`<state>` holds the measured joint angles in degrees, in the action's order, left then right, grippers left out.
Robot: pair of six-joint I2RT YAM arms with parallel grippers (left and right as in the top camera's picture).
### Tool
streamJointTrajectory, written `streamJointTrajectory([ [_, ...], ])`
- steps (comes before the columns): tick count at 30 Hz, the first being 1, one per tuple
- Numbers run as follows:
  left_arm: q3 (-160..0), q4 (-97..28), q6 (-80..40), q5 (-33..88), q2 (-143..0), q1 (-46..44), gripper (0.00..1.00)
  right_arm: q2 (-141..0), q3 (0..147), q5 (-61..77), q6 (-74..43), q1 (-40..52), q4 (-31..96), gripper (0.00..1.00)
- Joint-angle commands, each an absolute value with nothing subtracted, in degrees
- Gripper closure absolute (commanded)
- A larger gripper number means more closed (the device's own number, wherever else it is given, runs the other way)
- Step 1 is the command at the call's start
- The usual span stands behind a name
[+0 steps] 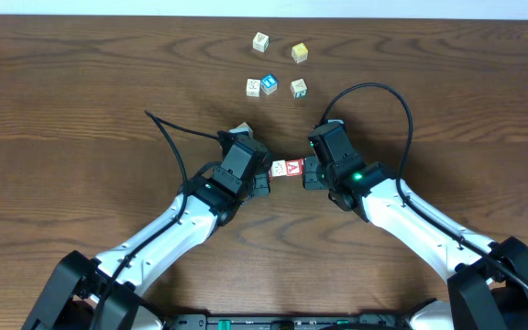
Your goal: Lift 4 blocks
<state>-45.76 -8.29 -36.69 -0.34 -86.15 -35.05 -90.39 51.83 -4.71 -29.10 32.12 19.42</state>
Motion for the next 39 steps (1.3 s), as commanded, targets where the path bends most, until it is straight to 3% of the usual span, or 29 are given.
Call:
streamJointTrajectory([
  [1, -49.0, -3.7, -37.8, 15.0, -85.8, -39.6, 0.93, -91.1, 54.4, 15.5, -31.3, 37.1, 16.5, 0.99],
  [39, -48.9, -1.3, -38.9, 16.5, -90.3, -39.6, 0.93, -96.0, 54.4, 16.6, -31.2, 37.2, 15.1, 0.99],
])
